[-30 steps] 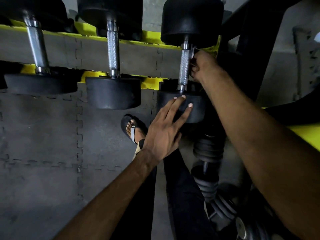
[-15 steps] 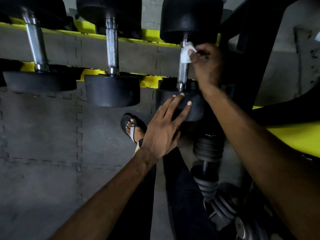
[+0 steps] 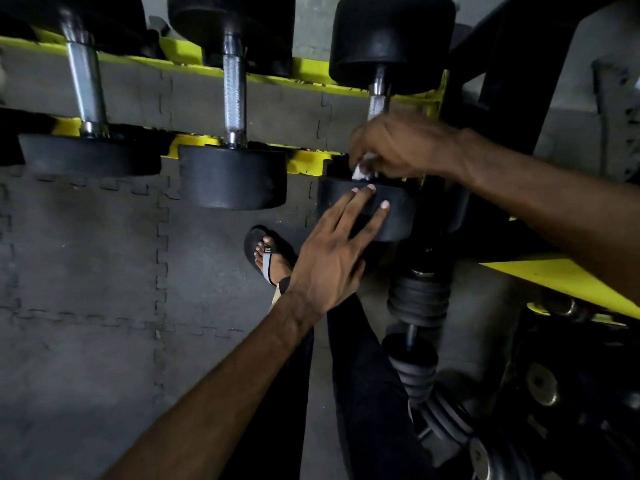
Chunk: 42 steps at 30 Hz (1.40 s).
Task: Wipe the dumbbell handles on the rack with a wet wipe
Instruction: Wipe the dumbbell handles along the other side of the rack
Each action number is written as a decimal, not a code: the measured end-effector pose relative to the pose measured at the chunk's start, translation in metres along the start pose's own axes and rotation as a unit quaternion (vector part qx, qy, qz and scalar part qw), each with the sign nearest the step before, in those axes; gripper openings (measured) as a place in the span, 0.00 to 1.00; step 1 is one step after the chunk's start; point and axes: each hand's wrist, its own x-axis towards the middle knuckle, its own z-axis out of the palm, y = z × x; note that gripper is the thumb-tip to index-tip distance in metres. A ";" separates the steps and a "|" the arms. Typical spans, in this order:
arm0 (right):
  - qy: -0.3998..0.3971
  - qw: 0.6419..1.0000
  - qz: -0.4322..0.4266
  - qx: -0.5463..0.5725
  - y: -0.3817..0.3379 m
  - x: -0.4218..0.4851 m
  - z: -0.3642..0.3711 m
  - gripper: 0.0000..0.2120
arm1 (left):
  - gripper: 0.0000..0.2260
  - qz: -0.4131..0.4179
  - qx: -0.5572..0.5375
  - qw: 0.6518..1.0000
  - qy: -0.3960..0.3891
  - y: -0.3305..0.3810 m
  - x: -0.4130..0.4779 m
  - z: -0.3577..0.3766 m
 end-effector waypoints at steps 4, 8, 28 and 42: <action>0.023 0.994 -0.025 -0.102 -0.003 0.002 -0.004 0.08 | 0.42 -0.005 0.003 1.000 -0.011 0.001 0.001 0.000; 0.176 0.977 0.079 -0.088 -0.008 0.003 0.002 0.16 | 0.42 -0.004 -0.003 1.000 -0.012 0.001 0.000 0.001; 0.246 0.385 0.406 0.792 0.020 0.039 0.026 0.16 | 0.42 0.002 0.006 1.000 -0.029 -0.001 0.001 -0.003; 0.092 0.730 0.404 0.544 0.019 -0.023 0.056 0.05 | 0.42 0.002 0.011 0.999 -0.044 -0.002 0.002 -0.004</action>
